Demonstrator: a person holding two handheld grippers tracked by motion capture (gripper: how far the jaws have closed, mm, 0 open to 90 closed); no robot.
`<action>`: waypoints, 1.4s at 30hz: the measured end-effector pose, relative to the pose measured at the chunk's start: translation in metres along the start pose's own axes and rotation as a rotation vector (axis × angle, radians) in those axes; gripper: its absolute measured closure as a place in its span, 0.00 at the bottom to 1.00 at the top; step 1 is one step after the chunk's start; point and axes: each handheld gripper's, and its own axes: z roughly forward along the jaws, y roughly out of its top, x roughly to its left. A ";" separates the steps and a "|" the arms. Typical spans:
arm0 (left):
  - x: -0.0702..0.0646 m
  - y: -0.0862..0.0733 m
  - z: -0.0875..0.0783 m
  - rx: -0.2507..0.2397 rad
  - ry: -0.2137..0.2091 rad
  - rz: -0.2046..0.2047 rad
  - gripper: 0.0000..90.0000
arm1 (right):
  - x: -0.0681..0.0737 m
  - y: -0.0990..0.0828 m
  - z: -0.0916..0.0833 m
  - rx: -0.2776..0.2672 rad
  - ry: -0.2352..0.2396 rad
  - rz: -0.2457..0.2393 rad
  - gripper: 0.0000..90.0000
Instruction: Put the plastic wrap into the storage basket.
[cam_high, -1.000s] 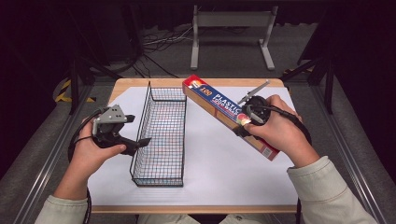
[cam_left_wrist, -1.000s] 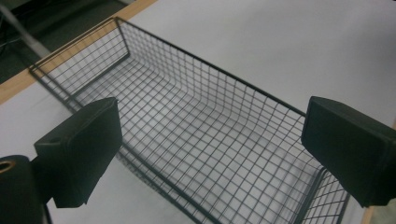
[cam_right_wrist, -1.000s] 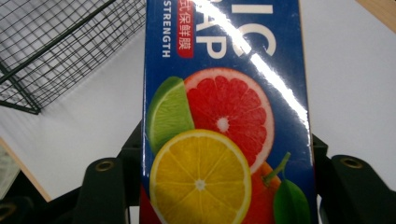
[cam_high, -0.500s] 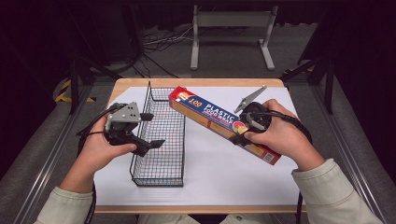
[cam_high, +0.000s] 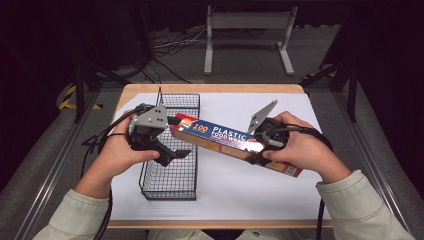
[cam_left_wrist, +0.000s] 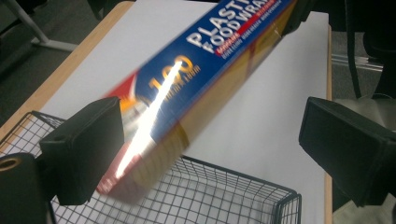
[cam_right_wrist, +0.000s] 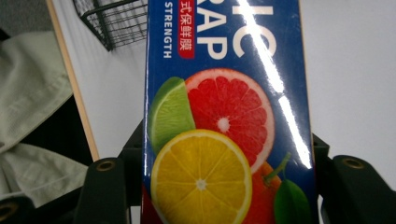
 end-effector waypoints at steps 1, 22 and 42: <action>-0.001 0.003 0.003 0.006 -0.009 0.014 0.08 | 0.001 0.000 0.001 0.005 0.019 -0.032 0.45; -0.017 0.026 0.040 0.070 -0.136 0.057 0.06 | 0.009 0.007 0.007 -0.013 0.115 -0.219 0.45; -0.025 0.040 0.079 0.270 -0.153 0.107 0.09 | 0.013 0.020 0.008 0.042 0.119 -0.255 0.45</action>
